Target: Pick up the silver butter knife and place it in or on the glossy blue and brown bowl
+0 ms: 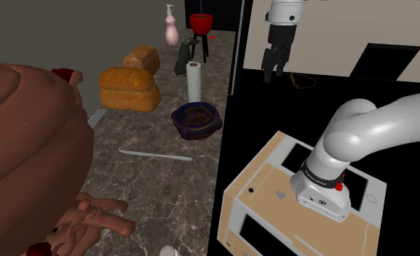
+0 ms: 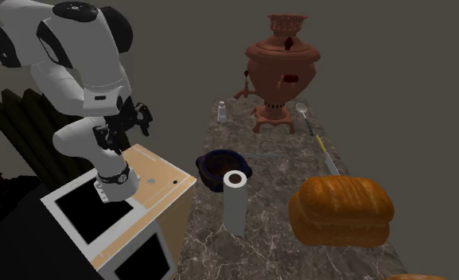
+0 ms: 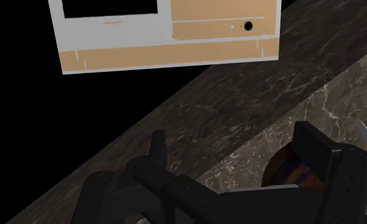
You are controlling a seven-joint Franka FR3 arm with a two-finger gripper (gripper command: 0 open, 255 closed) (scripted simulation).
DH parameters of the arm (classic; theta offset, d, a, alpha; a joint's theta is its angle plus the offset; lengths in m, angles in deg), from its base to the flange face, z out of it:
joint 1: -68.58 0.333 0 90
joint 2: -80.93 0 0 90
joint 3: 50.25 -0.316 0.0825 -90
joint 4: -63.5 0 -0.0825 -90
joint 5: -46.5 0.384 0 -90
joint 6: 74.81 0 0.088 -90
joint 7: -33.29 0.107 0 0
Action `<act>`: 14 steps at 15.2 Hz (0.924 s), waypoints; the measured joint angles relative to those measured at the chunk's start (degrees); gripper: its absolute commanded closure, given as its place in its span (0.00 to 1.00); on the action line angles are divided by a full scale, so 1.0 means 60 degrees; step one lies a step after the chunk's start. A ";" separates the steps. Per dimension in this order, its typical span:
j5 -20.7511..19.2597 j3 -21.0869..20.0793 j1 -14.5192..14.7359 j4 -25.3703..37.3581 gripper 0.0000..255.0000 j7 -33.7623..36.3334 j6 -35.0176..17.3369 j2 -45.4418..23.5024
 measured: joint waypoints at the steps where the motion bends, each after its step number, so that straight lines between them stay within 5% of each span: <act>1: 0.0000 0.0000 0.0000 0.0000 0.00 0.0000 0.0000 0.0000; 14: 0.0794 -0.1670 0.1276 0.0474 0.00 0.0316 -0.2679 -0.2863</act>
